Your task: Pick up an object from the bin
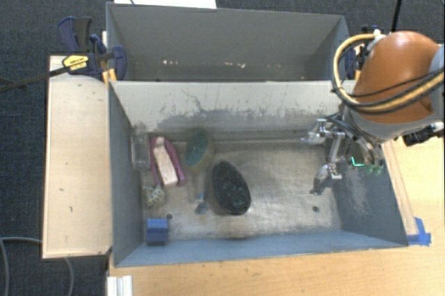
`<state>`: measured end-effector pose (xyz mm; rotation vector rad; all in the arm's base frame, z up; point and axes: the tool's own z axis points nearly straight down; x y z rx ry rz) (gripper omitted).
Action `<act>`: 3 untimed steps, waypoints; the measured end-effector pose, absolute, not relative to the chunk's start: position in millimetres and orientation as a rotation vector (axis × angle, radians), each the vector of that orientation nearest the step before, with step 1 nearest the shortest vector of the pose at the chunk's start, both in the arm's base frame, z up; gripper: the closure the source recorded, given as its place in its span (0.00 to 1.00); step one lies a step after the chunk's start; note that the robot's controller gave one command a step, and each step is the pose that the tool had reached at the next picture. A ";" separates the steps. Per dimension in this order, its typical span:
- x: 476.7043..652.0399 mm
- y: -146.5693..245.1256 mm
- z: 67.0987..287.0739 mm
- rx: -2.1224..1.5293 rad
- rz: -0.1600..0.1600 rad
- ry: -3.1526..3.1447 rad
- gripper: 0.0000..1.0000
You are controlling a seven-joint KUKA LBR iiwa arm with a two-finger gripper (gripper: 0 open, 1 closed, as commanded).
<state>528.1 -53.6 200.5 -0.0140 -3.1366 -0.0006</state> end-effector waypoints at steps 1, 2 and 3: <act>569.2 61.3 146.9 -0.674 -0.006 -3.071 0.00; 568.6 81.3 101.7 -0.653 -0.014 -3.091 0.00; 564.7 89.3 98.5 -0.741 -0.017 -3.073 0.00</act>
Offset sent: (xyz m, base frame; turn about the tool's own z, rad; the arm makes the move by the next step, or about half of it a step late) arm 0.0407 0.1123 -0.0533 0.4271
